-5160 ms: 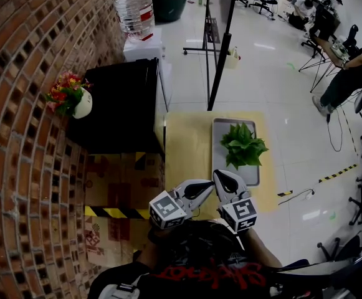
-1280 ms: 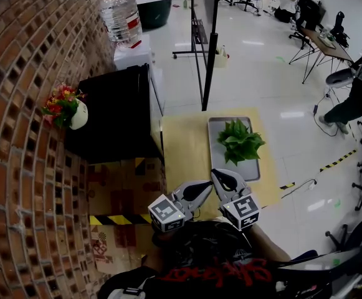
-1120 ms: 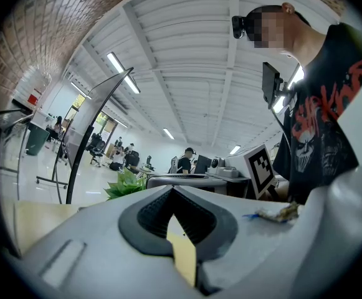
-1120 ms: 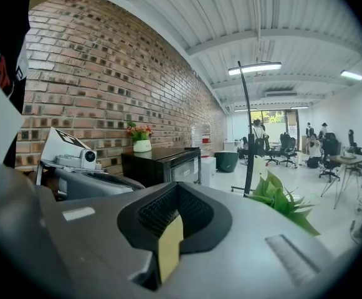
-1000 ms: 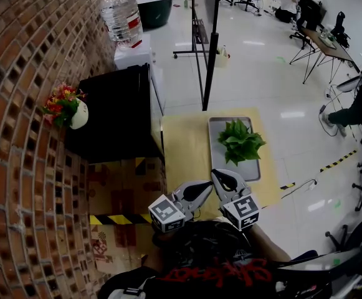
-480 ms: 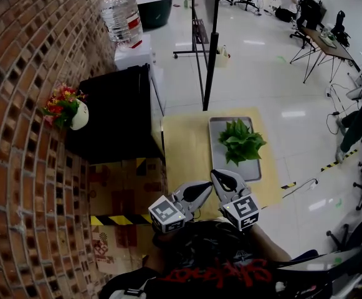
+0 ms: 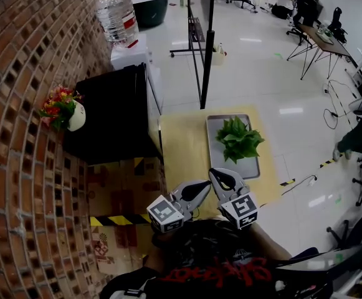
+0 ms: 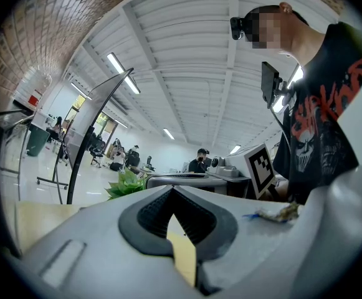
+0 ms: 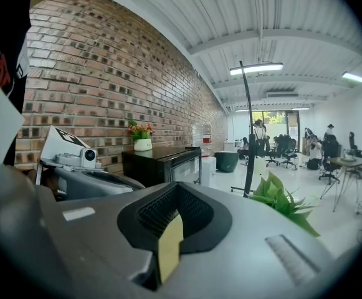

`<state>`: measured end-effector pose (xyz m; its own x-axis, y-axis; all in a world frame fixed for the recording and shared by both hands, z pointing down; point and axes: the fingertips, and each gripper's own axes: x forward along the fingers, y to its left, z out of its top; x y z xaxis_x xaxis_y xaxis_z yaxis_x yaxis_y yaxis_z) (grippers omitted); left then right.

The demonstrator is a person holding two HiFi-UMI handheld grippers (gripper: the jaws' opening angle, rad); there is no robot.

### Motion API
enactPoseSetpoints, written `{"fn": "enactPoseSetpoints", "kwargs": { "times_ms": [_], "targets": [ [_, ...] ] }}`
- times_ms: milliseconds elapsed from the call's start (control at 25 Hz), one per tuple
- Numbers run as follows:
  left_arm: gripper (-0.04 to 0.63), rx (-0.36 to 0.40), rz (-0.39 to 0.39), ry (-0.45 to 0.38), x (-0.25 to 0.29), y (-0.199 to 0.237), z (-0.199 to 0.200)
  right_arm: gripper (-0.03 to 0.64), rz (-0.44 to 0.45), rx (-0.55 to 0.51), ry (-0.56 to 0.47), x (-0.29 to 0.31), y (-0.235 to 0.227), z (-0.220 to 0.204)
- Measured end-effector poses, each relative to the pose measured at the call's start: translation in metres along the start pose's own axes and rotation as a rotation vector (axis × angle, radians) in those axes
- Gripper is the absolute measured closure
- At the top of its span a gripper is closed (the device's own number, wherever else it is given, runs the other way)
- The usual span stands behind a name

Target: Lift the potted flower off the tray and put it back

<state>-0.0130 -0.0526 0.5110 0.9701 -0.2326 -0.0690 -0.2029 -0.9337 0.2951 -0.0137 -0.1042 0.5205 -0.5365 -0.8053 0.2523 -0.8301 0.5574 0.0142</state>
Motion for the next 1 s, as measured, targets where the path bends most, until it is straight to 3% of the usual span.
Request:
{"fn": "enactPoseSetpoints", "kwargs": {
  "times_ms": [280, 1000],
  "targets": [
    [0.595, 0.023, -0.03, -0.109, -0.003, -0.005, 0.023, 0.615, -0.034, -0.221, -0.045, -0.005, 0.003, 0.033],
    [0.595, 0.022, -0.027, -0.16, -0.008, 0.0, 0.032, 0.615, -0.016, -0.155, -0.036, 0.002, 0.004, 0.039]
  ]
}}
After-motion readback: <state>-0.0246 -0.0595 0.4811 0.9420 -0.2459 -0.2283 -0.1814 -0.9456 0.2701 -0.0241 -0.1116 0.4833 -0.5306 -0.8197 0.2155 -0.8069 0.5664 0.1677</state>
